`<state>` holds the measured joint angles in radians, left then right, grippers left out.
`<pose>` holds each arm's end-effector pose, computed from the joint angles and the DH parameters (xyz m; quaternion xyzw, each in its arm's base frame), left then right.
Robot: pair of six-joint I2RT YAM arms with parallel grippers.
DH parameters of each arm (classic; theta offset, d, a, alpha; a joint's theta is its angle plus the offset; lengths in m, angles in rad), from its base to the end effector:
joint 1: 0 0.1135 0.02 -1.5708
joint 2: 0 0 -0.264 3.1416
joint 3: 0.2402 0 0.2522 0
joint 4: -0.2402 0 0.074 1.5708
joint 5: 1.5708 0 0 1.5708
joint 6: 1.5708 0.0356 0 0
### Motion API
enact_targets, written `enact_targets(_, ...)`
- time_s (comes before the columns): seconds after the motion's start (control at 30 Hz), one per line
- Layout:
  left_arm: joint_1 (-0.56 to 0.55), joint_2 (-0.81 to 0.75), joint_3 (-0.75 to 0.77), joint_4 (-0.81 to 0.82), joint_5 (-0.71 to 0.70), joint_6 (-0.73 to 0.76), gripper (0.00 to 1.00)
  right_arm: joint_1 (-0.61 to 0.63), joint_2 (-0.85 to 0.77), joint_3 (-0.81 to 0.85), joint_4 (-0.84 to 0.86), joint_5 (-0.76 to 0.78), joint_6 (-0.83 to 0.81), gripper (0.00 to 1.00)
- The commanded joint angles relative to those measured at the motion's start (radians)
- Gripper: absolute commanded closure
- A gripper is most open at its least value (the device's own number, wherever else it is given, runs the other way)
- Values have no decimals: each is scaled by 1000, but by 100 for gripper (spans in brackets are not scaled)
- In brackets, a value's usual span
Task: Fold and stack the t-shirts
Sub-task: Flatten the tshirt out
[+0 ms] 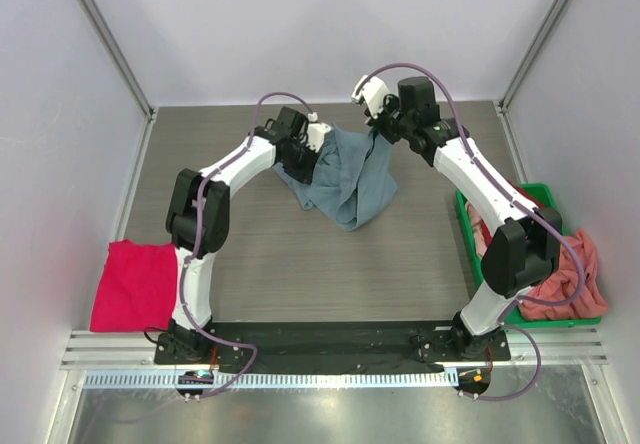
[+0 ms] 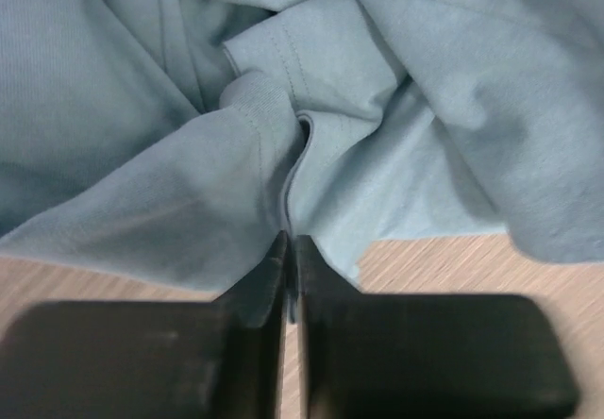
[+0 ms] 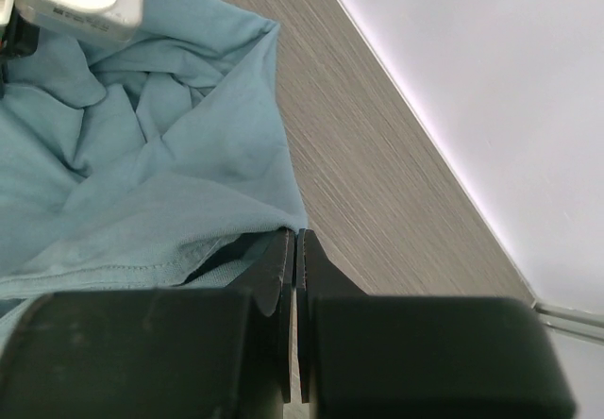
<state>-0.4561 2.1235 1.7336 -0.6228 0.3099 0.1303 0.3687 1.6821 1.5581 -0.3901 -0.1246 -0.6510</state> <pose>0.4128 -0.2146 0.2090 0.3152 0.8970 -0.1905 0.2445 0.3669 0.1465 0.3513 -0.4481 0.7370 -0.0175 0.5057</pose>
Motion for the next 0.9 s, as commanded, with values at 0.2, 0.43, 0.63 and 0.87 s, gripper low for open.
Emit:
enact_targets(0.2, 52, -220, 96, -98, -45, 84, 100, -8, -24, 121, 56, 6, 39, 99)
enact_targets(0.43, 97, -407, 285, -267, 64, 195, 100, -8, 53, 379, 66, -18, 93, 99)
enact_targets(0.63, 4, -456, 331, -460, 195, 235, 100, -8, 18, 396, 63, 3, 65, 99)
enact_targets(0.87, -95, -522, 115, -418, 218, 235, 53, -33, -201, 62, 59, 43, 25, 99)
